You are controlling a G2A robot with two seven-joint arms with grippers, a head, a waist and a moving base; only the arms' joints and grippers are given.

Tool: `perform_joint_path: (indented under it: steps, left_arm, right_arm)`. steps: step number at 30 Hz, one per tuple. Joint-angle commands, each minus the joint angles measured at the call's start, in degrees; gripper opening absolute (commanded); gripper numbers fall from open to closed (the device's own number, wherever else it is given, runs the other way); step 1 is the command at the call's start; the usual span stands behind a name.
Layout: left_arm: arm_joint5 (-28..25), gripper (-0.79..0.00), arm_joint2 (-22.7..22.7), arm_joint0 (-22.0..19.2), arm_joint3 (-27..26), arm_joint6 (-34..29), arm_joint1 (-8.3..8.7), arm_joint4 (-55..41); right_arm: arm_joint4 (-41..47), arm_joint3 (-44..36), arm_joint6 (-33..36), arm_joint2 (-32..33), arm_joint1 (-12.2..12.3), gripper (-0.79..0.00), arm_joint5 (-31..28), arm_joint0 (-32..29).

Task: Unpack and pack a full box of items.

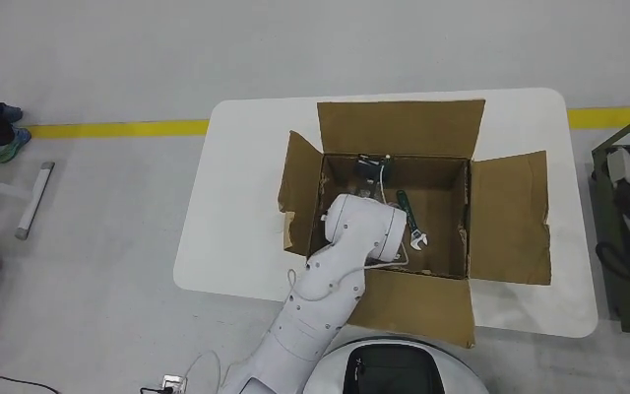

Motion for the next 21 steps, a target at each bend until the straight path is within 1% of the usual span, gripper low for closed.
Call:
perform_joint_path:
  steps: [1, 5, 10, 12, 14, 18, 21]
  left_arm:
    - [-0.7, -0.785, -0.8, 0.5, -3.7, 0.0, 0.02, -0.5]
    - [-2.3, -0.785, -2.5, 1.1, -11.6, 0.0, 0.07, -1.1]
    - [-4.6, -0.785, -5.6, 0.4, -22.0, 0.0, 0.18, -0.6]
    - [-6.3, -0.785, -6.8, -0.1, -24.9, 0.0, 0.31, 1.2]
    - [-6.8, -0.785, -8.4, -0.4, -27.8, 0.0, 0.29, 1.6]
    - [-8.8, -0.785, -11.8, -1.3, -33.2, 0.0, 0.36, 5.8]
    - [-10.1, -0.785, -15.1, -1.5, -35.4, 0.0, 0.37, 9.5]
  right_arm:
    - [0.9, 0.0, 0.3, 0.0, 0.0, -0.785, -0.5, 0.6]
    - [2.2, 0.0, 1.1, -0.1, 0.1, -0.785, -1.0, 1.7]
    - [2.5, 0.0, 2.1, -1.4, 0.2, -0.785, -1.3, 2.7]
    - [2.3, 0.0, 2.4, -2.2, 0.2, -0.785, -1.3, 3.0]
    - [1.9, 0.0, 2.6, -3.0, 0.2, -0.785, -1.2, 3.4]
    - [1.1, 0.0, 3.0, -4.7, 0.3, -0.785, -1.1, 4.2]
    - [0.6, 0.0, 3.2, -5.8, 0.3, -0.785, -0.7, 4.6]
